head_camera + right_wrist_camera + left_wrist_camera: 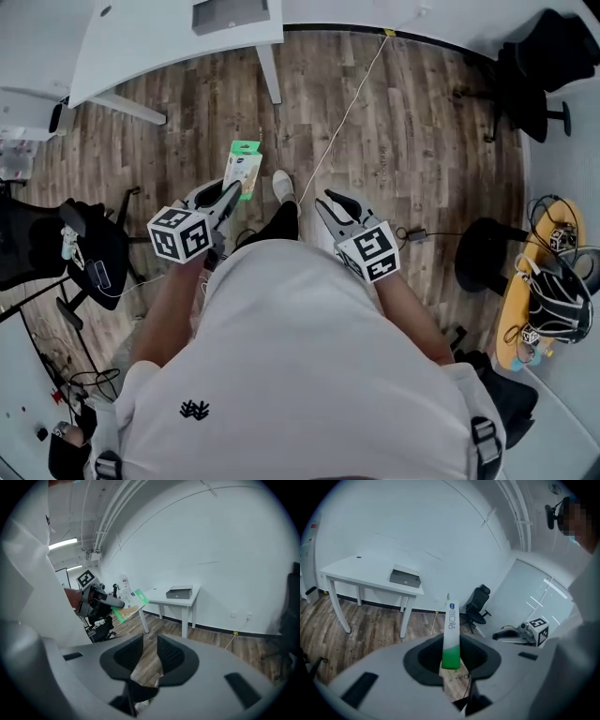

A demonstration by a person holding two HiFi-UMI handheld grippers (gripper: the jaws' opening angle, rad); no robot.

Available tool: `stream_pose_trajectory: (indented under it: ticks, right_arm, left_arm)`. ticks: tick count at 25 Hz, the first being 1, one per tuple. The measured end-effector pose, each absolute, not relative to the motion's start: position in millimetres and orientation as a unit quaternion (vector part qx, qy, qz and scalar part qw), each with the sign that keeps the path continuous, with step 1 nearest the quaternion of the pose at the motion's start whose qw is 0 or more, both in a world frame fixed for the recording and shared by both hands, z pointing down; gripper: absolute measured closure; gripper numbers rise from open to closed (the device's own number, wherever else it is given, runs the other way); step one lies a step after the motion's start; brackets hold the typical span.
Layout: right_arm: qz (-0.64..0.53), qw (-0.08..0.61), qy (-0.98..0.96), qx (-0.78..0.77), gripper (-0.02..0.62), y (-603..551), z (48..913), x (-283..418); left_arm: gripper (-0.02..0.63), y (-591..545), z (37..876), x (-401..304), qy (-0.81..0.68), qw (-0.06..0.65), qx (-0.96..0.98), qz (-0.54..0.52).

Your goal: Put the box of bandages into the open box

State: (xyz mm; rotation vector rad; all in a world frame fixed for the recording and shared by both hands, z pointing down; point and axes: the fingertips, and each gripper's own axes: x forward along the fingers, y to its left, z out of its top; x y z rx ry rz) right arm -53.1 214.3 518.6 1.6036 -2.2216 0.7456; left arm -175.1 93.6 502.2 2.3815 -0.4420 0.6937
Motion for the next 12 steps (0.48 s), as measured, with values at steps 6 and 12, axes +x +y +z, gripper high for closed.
stream_pose_trajectory:
  ticks: [6, 12]
  right_arm:
    - [0.261, 0.172, -0.762, 0.566, 0.519, 169.3, 508.9, -7.2]
    - [0.248, 0.194, -0.777, 0.545, 0.529, 102.6, 503.9, 20.3]
  left_arm:
    - [0.512, 25.2, 505.9, -122.7, -0.176, 0.327, 0.899, 0.232]
    - [0.512, -39.3, 506.1, -102.3, -0.195, 0.336, 0.896, 0.215]
